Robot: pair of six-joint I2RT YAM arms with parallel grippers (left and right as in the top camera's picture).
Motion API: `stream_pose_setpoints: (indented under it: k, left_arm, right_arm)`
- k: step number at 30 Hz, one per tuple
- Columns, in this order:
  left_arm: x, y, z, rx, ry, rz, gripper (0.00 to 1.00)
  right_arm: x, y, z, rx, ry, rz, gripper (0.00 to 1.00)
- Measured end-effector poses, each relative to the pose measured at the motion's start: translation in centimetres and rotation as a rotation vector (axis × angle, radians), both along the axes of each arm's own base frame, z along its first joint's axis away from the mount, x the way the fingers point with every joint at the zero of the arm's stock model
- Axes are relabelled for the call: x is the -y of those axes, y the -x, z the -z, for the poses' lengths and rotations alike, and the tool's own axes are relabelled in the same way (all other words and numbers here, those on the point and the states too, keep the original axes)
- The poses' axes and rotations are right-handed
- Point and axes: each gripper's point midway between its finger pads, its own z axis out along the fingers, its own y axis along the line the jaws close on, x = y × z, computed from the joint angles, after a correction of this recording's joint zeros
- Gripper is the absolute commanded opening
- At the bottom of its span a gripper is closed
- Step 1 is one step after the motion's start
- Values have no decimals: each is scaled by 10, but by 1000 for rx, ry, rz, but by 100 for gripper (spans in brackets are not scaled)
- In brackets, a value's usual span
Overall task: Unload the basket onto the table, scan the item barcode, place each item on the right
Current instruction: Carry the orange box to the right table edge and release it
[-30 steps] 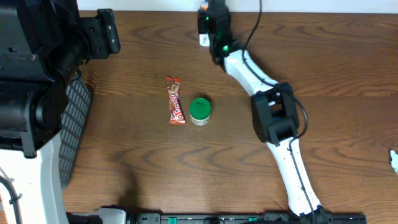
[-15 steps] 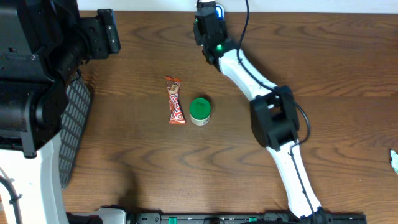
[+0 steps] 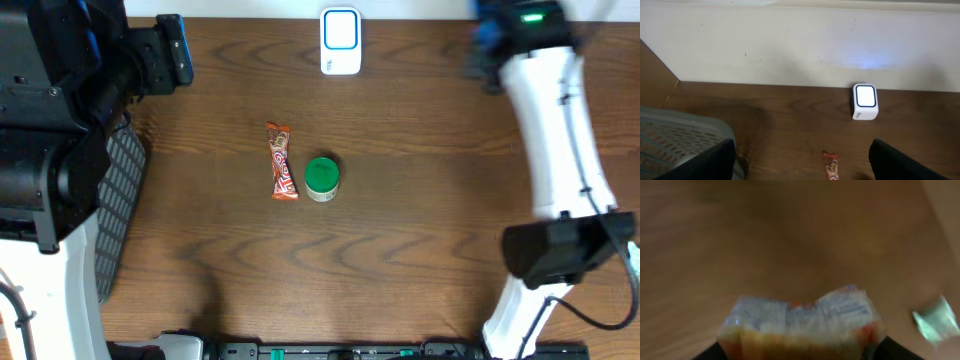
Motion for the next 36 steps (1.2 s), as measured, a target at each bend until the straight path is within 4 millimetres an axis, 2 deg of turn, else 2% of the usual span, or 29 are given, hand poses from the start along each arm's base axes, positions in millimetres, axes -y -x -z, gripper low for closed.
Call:
stream_pose_setpoints:
  k: [3, 6, 11, 14, 15, 16, 17, 18, 19, 22, 25, 29, 31, 33, 36]
  left_arm:
    - [0, 0, 0, 0, 0, 0, 85]
    - [0, 0, 0, 0, 0, 0, 85]
    - [0, 0, 0, 0, 0, 0, 85]
    - [0, 0, 0, 0, 0, 0, 85]
    - [0, 0, 0, 0, 0, 0, 85]
    - [0, 0, 0, 0, 0, 0, 85]
    - [0, 0, 0, 0, 0, 0, 85]
    - [0, 0, 0, 0, 0, 0, 85]
    - [0, 0, 0, 0, 0, 0, 85]
    - [0, 0, 0, 0, 0, 0, 85]
    - [0, 0, 0, 0, 0, 0, 85]
    - [0, 0, 0, 0, 0, 0, 85]
    - [0, 0, 0, 0, 0, 0, 85]
    - [0, 0, 0, 0, 0, 0, 85]
    - [0, 0, 0, 0, 0, 0, 85]
  right_arm:
    - [58, 11, 27, -63, -1, 149, 57]
    - [116, 26, 68, -122, -17, 296, 54]
    - [190, 68, 130, -190, -42, 490, 53]
    - [220, 97, 157, -216, -58, 585, 54]
    - [227, 104, 162, -219, -64, 609, 64]
    - [235, 111, 166, -215, -71, 635, 90]
    - [240, 116, 168, -216, -76, 652, 91]
    - [246, 122, 170, -212, -84, 675, 99]
    - [251, 126, 170, -207, -92, 691, 99]
    - [257, 133, 169, -201, -138, 709, 99]
    - [258, 126, 155, -172, -180, 699, 99]
    - [253, 107, 109, -80, -208, 663, 99]
    - [239, 95, 78, -2, -252, 621, 99]
    - [213, 87, 48, 70, -328, 560, 99]
    - [151, 82, 4, 136, -476, 428, 99]
